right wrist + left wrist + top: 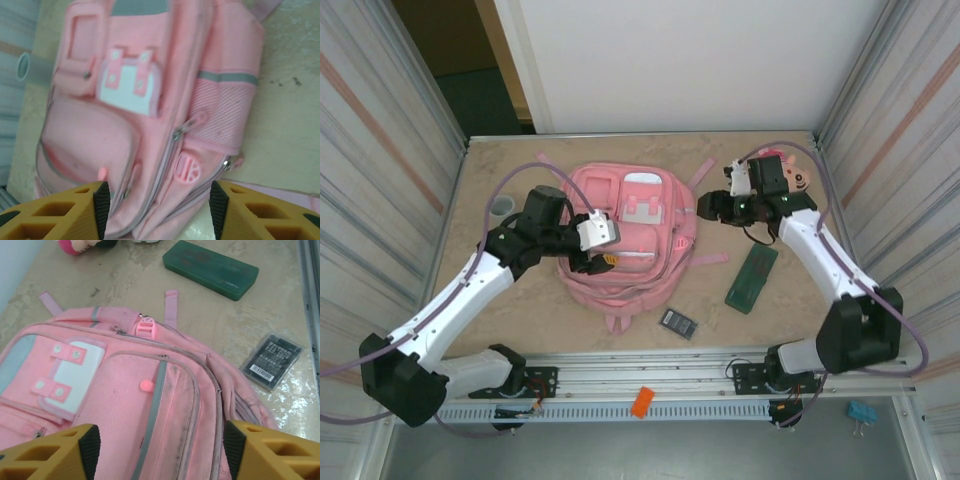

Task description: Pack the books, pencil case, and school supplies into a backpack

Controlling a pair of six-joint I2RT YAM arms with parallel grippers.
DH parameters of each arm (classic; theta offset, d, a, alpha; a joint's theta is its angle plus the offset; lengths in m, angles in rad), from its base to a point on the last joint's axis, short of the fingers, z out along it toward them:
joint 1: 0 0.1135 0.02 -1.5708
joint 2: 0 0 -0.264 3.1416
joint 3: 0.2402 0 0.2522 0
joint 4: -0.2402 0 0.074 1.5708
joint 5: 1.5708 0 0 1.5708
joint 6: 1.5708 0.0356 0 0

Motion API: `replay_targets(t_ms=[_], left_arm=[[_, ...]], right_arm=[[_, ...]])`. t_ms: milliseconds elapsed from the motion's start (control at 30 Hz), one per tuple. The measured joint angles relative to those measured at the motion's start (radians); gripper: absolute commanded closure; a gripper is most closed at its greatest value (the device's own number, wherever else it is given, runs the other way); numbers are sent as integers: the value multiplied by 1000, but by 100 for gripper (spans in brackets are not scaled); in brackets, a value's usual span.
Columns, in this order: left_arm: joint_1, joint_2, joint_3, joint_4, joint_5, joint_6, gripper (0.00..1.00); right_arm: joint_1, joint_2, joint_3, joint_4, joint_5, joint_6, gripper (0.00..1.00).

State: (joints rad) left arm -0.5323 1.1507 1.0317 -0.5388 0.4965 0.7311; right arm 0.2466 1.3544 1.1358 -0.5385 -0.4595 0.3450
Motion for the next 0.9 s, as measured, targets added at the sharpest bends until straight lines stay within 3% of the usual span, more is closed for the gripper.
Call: replay_targets(t_ms=[133, 500, 533, 633, 700, 800, 900], left_arm=[[1, 54, 5, -19, -25, 40, 19], [-34, 317, 13, -8, -102, 165, 15], [-39, 330, 13, -2, -106, 167, 20], [-51, 369, 13, 31, -124, 166, 62], [-53, 379, 13, 48, -130, 158, 80], [-50, 358, 13, 51, -105, 143, 96], [-18, 312, 13, 71, -56, 124, 100]], right_arm=[[58, -87, -86, 33, 19, -50, 44], [153, -102, -149, 66, 74, -145, 44], [154, -102, -149, 68, 75, -147, 44], [155, -102, -151, 79, 79, -151, 44], [155, -102, -153, 86, 87, -164, 43], [155, -102, -156, 96, 90, -204, 42], [150, -102, -164, 105, 83, -280, 40]])
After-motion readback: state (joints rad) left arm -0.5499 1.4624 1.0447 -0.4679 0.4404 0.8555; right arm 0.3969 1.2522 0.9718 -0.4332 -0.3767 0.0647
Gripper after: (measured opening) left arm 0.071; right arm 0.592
